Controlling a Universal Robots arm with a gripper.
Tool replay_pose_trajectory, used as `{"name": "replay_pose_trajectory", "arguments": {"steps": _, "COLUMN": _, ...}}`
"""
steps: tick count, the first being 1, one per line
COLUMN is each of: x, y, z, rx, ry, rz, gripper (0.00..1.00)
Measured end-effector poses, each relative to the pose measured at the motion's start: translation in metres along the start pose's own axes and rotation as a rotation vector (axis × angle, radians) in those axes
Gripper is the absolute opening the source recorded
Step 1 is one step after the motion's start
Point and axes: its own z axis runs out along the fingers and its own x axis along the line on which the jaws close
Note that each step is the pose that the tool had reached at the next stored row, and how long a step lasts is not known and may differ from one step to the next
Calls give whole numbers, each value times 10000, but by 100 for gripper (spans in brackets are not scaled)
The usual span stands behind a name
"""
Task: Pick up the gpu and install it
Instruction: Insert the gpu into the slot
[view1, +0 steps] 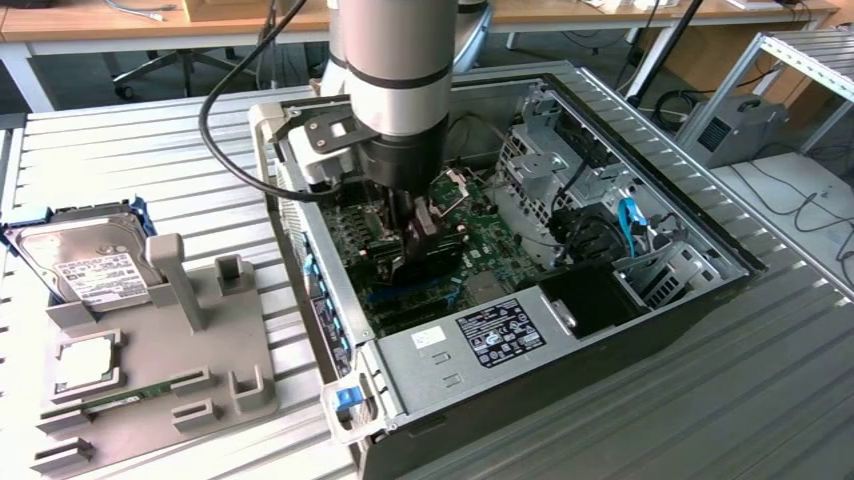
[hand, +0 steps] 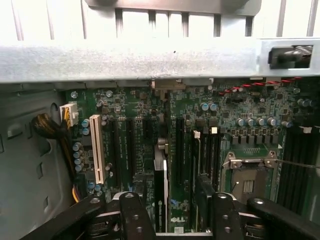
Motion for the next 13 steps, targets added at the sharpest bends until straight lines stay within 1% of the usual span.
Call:
{"name": "replay_pose_trajectory", "arguments": {"steps": 3, "x": -4, "y": -7, "z": -48, "rx": 1, "ry": 12, "rz": -1, "gripper": 52}}
{"name": "replay_pose_trajectory", "arguments": {"steps": 6, "x": -5, "y": -12, "z": -56, "rx": -3, "ry": 9, "rz": 0, "gripper": 52}}
{"name": "replay_pose_trajectory", "arguments": {"steps": 10, "x": -21, "y": -49, "z": -52, "rx": -52, "ry": 12, "rz": -13, "gripper": 51}}
{"name": "replay_pose_trajectory", "arguments": {"steps": 12, "x": -25, "y": -92, "z": -45, "rx": -106, "ry": 11, "rz": -20, "gripper": 51}}
{"name": "replay_pose_trajectory", "arguments": {"steps": 13, "x": -26, "y": -116, "z": -42, "rx": -135, "ry": 10, "rz": -25, "gripper": 44}}
